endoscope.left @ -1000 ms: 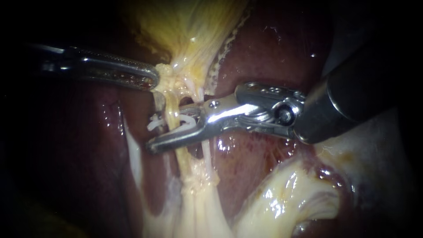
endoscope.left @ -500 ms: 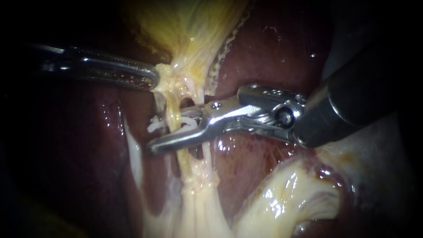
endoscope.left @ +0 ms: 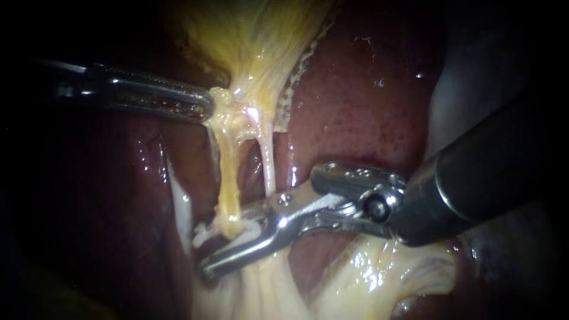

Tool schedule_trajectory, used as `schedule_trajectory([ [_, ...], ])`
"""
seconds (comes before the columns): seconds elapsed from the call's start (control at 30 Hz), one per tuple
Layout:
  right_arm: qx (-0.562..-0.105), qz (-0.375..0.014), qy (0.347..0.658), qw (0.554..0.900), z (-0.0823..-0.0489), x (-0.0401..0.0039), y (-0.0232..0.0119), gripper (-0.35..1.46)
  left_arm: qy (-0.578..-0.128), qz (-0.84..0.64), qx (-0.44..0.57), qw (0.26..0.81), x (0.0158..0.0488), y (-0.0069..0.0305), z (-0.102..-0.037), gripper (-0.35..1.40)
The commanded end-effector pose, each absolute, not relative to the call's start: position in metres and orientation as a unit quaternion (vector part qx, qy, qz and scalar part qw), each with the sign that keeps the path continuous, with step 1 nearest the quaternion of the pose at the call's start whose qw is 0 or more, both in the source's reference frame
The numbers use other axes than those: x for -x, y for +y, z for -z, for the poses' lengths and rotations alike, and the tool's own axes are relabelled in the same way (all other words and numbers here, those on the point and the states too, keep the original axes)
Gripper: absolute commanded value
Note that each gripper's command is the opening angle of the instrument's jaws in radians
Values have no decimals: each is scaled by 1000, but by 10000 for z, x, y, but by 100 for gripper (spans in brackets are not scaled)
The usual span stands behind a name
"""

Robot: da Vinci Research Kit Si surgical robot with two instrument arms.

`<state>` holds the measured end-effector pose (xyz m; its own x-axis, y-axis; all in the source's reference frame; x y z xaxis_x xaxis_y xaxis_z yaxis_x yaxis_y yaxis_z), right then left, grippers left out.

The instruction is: Clipping first clip left tube

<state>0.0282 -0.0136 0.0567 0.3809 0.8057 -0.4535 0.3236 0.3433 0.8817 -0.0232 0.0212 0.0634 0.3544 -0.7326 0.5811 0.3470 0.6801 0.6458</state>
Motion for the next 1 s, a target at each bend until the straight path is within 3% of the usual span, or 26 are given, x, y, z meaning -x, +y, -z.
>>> schedule_trajectory([
  [0.03, -539, -192, 523, 632, -567, -282, -135, 42, -456, 339, -212, 795, 232, 212, -634, -35],
  [0.43, -518, -207, 516, 651, -581, -278, -132, 28, -456, 339, -212, 795, 232, 211, -634, -35],
  [0.7, -496, -223, 510, 666, -582, -271, -132, -6, -456, 339, -212, 795, 232, 211, -634, -35],
  [0.8, -481, -241, 514, 668, -582, -269, -132, -35, -456, 339, -212, 795, 232, 211, -634, -35],
  [1.0, -481, -245, 513, 667, -587, -266, -129, -35, -456, 339, -212, 795, 232, 211, -633, -35],
])
